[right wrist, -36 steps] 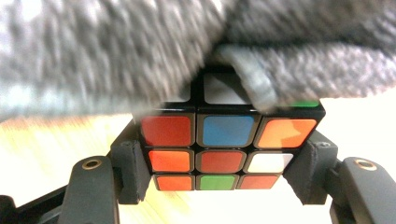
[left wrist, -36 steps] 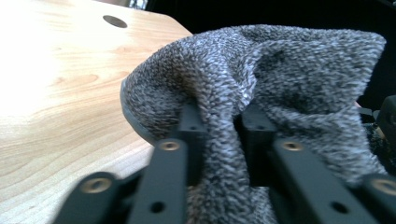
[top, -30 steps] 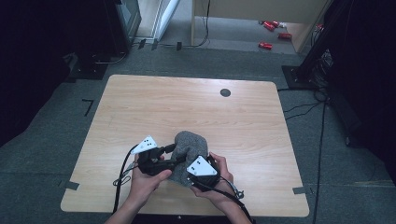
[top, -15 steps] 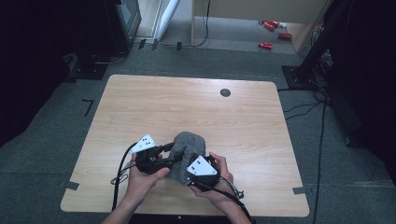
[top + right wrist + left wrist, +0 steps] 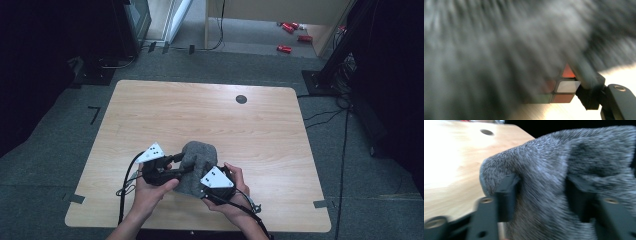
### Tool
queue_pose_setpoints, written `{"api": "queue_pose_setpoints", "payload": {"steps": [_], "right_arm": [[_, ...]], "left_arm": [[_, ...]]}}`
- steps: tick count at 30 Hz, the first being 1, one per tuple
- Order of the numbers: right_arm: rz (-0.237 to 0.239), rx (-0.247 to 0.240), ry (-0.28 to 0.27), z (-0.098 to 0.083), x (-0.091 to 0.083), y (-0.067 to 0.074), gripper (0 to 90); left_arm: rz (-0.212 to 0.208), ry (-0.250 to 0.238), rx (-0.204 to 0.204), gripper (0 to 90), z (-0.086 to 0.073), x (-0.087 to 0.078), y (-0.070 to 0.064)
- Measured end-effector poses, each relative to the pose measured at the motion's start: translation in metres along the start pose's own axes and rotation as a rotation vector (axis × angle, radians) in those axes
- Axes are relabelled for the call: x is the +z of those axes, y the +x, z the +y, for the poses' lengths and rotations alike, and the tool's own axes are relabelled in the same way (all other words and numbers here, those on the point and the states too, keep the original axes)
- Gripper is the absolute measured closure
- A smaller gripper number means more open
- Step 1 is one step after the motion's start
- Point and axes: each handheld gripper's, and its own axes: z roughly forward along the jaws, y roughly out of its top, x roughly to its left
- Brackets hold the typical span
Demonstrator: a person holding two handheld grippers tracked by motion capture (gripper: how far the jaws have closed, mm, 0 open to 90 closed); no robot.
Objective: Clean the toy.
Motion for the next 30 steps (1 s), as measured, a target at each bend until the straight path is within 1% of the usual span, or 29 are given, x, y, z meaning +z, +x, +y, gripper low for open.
{"api": "queue_pose_setpoints", "payload": {"steps": [1, 2, 3, 4, 5, 6, 7, 8, 9, 10, 11, 12, 13, 15, 16, 18, 19, 20, 21, 22, 23, 24, 26, 28, 29, 30], "right_arm": [[-0.005, -0.002, 0.001, 0.0, 0.0, 0.001, 34.4], [-0.006, -0.003, 0.001, 0.0, 0.0, 0.001, 34.4], [-0.004, -0.004, 0.0, -0.001, -0.001, 0.0, 34.4], [-0.007, -0.009, 0.001, -0.001, -0.001, 0.0, 34.5], [-0.008, -0.011, 0.0, -0.001, -0.001, 0.0, 34.4], [-0.007, -0.012, -0.002, -0.001, -0.001, 0.0, 34.4], [-0.009, -0.011, -0.003, -0.001, -0.001, 0.0, 34.4], [-0.008, -0.011, -0.006, -0.001, -0.001, 0.0, 34.4], [-0.008, -0.011, -0.012, -0.001, -0.002, -0.001, 34.4], [-0.008, -0.011, -0.012, -0.001, -0.002, -0.001, 34.4], [-0.006, -0.009, -0.022, 0.0, -0.004, -0.003, 34.4], [-0.006, 0.005, -0.046, 0.001, -0.008, -0.006, 34.4], [-0.002, 0.011, -0.057, 0.001, -0.009, -0.007, 34.4], [0.032, 0.016, -0.095, 0.001, -0.012, -0.009, 34.4], [0.044, 0.008, -0.113, 0.001, -0.014, -0.008, 34.4], [0.054, -0.017, -0.142, 0.002, -0.016, -0.006, 34.4], [0.061, -0.018, -0.15, 0.003, -0.017, -0.006, 34.4], [0.061, -0.018, -0.15, 0.003, -0.017, -0.006, 34.4], [0.056, -0.02, -0.16, 0.004, -0.019, -0.006, 34.4], [0.053, -0.018, -0.163, 0.004, -0.019, -0.006, 34.4], [0.049, -0.016, -0.166, 0.004, -0.02, -0.007, 34.5], [0.045, -0.014, -0.169, 0.005, -0.022, -0.009, 34.4], [0.045, 0.002, -0.183, 0.006, -0.025, -0.012, 34.4], [0.051, 0.01, -0.183, 0.006, -0.025, -0.014, 34.4], [0.055, 0.011, -0.18, 0.005, -0.025, -0.015, 34.4], [0.065, 0.012, -0.152, 0.003, -0.022, -0.014, 34.4]], "left_arm": [[0.003, 0.002, 0.009, 40.4, 0.0, 0.0, -0.001], [-0.004, 0.006, 0.013, 42.6, 0.0, -0.001, 0.0], [-0.013, 0.004, 0.02, 50.2, 0.0, -0.002, 0.002], [-0.017, 0.006, 0.027, 62.4, 0.001, -0.004, 0.003], [-0.017, 0.005, 0.032, 70.8, 0.001, -0.006, 0.006], [-0.017, 0.005, 0.032, 76.3, 0.001, -0.006, 0.006], [0.0, -0.001, 0.023, 78.9, 0.001, -0.01, 0.011], [0.005, -0.004, 0.012, 80.1, 0.001, -0.012, 0.015], [0.006, -0.015, -0.017, 80.9, 0.001, -0.015, 0.02], [0.006, -0.015, -0.017, 82.1, 0.001, -0.015, 0.02], [-0.002, -0.026, -0.06, 82.1, 0.0, -0.017, 0.027], [-0.019, -0.032, -0.089, 82.8, 0.0, -0.019, 0.032], [-0.066, -0.045, -0.119, 82.8, -0.001, -0.02, 0.038], [-0.11, -0.063, -0.13, 82.9, -0.001, -0.019, 0.039], [-0.127, -0.067, -0.134, 82.9, -0.001, -0.019, 0.039], [-0.163, -0.052, -0.136, 83.4, -0.001, -0.016, 0.04], [-0.173, -0.041, -0.134, 83.6, -0.002, -0.014, 0.039], [-0.173, -0.041, -0.134, 83.8, -0.002, -0.014, 0.039], [-0.171, -0.005, -0.117, 84.0, -0.004, -0.009, 0.038], [-0.171, -0.005, -0.117, 84.1, -0.004, -0.009, 0.038], [-0.155, 0.026, -0.096, 84.1, -0.006, -0.006, 0.037], [-0.155, 0.026, -0.096, 84.1, -0.006, -0.006, 0.037], [-0.152, 0.046, -0.085, 84.1, -0.008, -0.004, 0.036], [-0.154, 0.044, -0.086, 84.1, -0.007, -0.004, 0.035], [-0.158, 0.031, -0.089, 84.1, -0.006, -0.006, 0.034], [-0.168, 0.013, -0.094, 84.0, -0.005, -0.008, 0.034]]}}
